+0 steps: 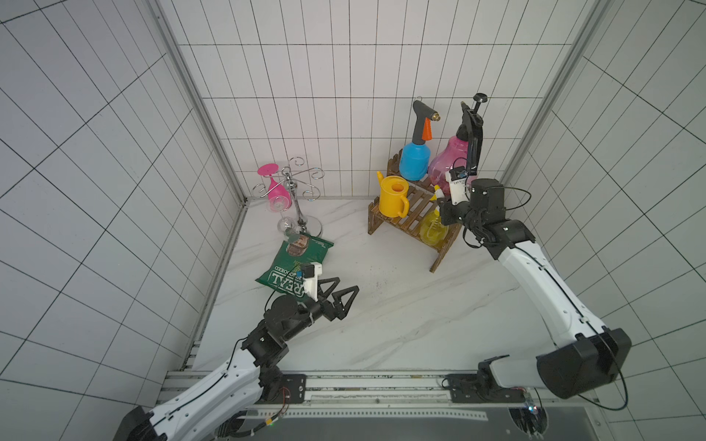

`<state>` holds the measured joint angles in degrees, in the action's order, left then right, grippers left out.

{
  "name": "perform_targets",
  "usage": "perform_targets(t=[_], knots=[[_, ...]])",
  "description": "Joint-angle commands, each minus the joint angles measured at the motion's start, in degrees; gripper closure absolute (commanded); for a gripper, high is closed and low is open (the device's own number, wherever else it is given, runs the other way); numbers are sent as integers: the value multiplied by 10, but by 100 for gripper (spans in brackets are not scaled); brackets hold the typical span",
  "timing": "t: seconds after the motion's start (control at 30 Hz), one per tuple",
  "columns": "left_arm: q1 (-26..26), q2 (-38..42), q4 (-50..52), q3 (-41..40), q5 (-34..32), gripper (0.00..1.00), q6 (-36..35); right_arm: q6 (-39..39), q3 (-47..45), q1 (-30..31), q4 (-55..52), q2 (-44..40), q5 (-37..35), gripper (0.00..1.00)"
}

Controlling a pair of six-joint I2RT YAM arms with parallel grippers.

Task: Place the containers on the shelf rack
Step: 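Place the container on the shelf.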

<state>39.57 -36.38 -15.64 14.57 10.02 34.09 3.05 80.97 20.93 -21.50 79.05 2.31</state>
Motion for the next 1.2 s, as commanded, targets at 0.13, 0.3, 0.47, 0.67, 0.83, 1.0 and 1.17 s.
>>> perform_targets(t=[0.13, 0.3, 0.47, 0.67, 0.83, 1.0, 1.17], knots=[[-1, 5, -4, 2, -6, 2, -2, 9, 25, -9, -7, 11, -19, 86], [-1, 5, -4, 3, -6, 2, -2, 9, 27, -11, -9, 16, -18, 78], [-1, 5, -4, 2, -7, 2, -2, 7, 25, -12, -9, 17, -13, 71], [-1, 4, -4, 2, -7, 2, -2, 6, 22, -12, -8, 13, -10, 62], [-1, 4, -4, 2, -7, 2, -2, 5, 18, -13, -8, 5, -8, 56], [-1, 10, 0, 1, -11, 2, -2, 1, 4, -13, -2, -12, -7, 45], [-1, 24, 5, -2, -19, 2, -2, -5, -15, -12, 6, -42, 2, 30]])
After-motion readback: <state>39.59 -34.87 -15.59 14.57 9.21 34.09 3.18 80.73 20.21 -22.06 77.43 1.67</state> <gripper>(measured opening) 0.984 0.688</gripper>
